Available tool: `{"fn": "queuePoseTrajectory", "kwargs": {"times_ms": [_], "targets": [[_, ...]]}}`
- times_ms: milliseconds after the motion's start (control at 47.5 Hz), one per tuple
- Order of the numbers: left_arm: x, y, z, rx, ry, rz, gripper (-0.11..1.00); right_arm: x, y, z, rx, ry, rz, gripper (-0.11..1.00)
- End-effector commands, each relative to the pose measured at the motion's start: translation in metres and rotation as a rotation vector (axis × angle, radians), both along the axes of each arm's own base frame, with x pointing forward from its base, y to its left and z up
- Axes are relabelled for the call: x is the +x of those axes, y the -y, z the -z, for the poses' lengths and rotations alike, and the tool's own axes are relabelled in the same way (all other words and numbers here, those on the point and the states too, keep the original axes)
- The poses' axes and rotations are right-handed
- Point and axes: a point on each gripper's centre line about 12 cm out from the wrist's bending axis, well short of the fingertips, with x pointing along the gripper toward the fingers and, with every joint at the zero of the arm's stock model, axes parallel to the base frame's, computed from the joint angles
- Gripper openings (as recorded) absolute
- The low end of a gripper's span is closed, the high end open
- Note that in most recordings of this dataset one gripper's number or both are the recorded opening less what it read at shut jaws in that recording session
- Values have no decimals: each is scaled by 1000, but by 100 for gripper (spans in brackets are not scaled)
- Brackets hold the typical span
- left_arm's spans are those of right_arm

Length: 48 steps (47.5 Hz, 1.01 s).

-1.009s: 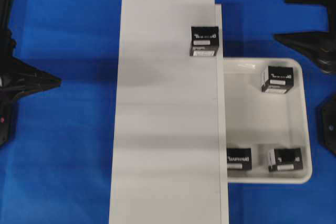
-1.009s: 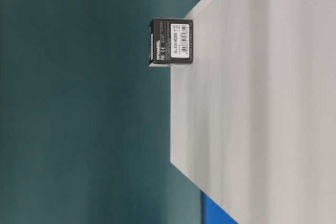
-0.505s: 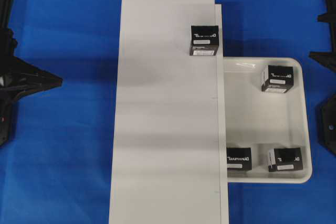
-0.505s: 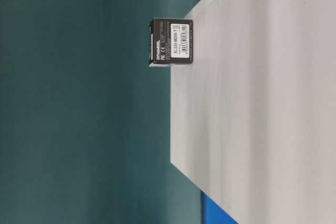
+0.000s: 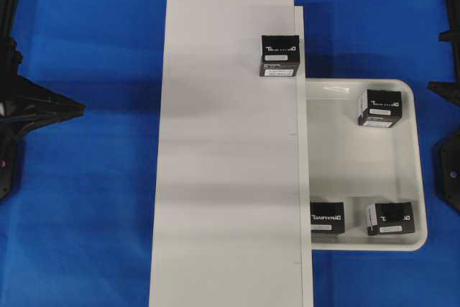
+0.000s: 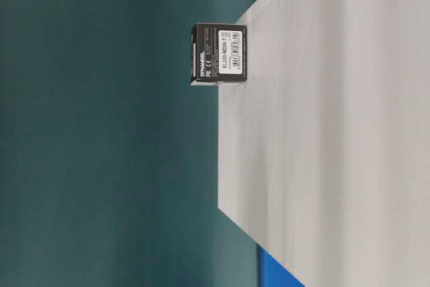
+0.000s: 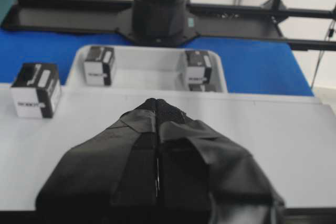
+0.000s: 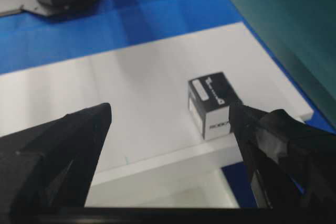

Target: Place the box from the white plastic tray onto the white base.

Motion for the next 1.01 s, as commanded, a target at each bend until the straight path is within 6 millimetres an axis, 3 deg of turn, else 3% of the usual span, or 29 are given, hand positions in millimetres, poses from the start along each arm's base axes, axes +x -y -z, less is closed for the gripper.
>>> {"fn": "queuePoseTrajectory", "kwargs": {"times_ms": [0,736,988], "targets": [[1,-1,-5,2,14,-5,-7,1,0,-1,2,4,2,98],[-4,-1,-6,2,0,-5,-7,0,0,5,11,-11,1,98],[-9,-1,-8,0,11,-5,-7,4,-4,17,26,-47,-32,98]]}}
